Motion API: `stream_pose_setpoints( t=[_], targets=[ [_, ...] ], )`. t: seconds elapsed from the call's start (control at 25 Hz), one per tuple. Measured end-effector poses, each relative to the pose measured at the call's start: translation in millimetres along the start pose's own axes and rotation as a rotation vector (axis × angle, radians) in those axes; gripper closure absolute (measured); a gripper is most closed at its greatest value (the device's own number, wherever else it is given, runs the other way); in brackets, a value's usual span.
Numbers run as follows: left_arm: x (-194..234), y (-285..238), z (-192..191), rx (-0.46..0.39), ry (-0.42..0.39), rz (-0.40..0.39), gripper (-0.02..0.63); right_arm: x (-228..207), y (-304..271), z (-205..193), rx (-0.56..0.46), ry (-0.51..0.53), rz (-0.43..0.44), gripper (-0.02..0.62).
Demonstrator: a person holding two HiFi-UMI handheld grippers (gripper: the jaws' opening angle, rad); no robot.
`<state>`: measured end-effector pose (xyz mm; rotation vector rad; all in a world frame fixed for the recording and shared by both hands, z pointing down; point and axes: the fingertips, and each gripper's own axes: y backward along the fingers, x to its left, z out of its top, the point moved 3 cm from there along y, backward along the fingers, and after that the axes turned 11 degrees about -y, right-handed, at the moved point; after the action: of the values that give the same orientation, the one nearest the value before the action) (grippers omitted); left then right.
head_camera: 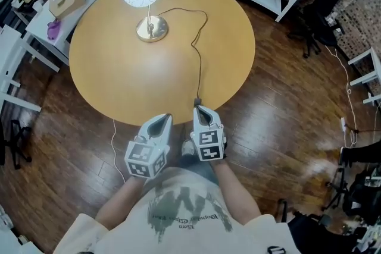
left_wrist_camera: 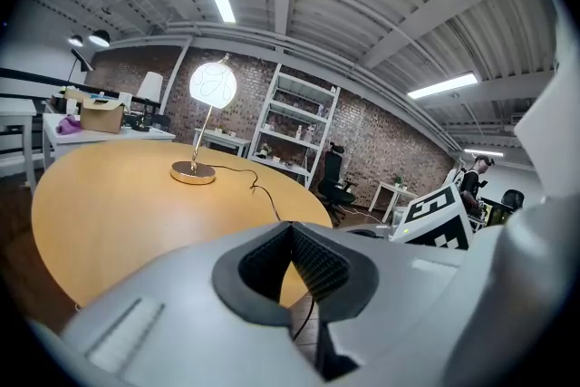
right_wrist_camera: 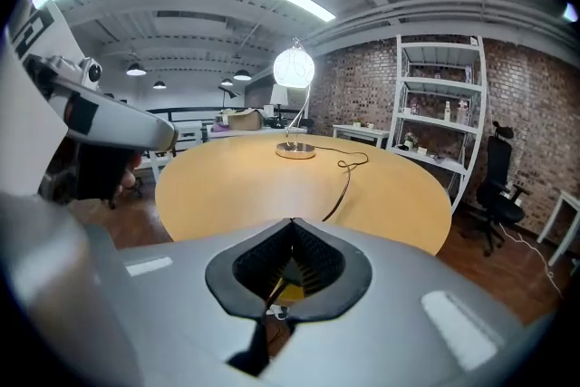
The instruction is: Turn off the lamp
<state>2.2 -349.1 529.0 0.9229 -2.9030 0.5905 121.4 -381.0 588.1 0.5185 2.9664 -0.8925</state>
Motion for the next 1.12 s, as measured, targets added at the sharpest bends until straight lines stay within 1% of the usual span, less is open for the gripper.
stream_pose_setpoints(
  t=[0.16,0.36,0.68,0.8,0.92,1.12],
  targets=[
    [3.7,-3.9,0.1,0.008,0.004,0.013,0.607,-8.7,-12.7,-7.1,0.035,0.005,0.0,0.595],
    [6.2,-8.8,2.0,0.016,0.004,0.031,0.607,-14.4,-25.1,-11.6,0.046,0.019,0.019,0.595],
    [7.7,-18.6,2.5,0.03,-0.002,0.043,0.607,-22.2,-37.4,-17.8,0.137,0.043,0.019,0.595],
    [6.1,-22.2,2.1,0.031,-0.001,0.041,0.607,-22.1,-38.6,-18.5,0.147,0.053,0.021,0.595],
    [6.4,-24.3,4.0,0.027,-0.005,0.041,0.607,-22.9,-42.1,-17.9,0.163,0.04,0.017,0.597],
    [6.3,-24.2,3.9,0.024,-0.009,0.042,0.607,-22.7,-45.0,-16.2,0.231,0.035,0.028,0.597]
  ],
)
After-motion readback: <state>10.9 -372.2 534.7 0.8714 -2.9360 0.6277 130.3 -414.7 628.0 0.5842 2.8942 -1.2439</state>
